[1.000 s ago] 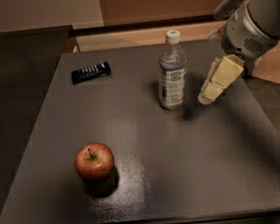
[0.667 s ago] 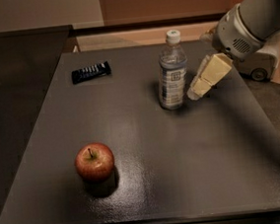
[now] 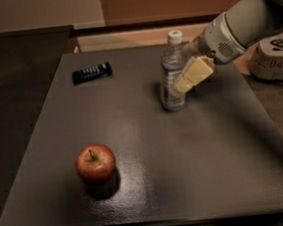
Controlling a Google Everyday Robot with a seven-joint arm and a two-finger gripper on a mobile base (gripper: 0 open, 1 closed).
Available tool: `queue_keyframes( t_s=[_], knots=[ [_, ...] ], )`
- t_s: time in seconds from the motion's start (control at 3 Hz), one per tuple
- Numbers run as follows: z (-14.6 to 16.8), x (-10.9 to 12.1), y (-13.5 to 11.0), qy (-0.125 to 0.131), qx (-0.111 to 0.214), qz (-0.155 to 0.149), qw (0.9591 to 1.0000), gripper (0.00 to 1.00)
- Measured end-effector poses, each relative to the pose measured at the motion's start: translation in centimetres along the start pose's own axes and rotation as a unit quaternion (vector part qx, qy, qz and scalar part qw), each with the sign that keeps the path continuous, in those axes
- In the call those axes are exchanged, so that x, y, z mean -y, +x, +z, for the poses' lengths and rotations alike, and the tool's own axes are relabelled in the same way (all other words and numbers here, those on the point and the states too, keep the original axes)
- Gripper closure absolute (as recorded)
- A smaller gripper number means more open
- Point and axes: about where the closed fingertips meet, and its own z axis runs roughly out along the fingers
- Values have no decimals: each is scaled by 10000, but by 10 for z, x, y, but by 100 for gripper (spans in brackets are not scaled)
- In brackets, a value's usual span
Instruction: Move blue plastic bottle near apple
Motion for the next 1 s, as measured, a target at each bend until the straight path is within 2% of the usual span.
queue_keyframes(
  t_s=[0.67, 1.0],
  knots=[
    [7, -6, -11, -347, 405, 48, 9986, 61],
    [-1, -18, -15, -518, 650, 4, 9965, 85]
  ],
)
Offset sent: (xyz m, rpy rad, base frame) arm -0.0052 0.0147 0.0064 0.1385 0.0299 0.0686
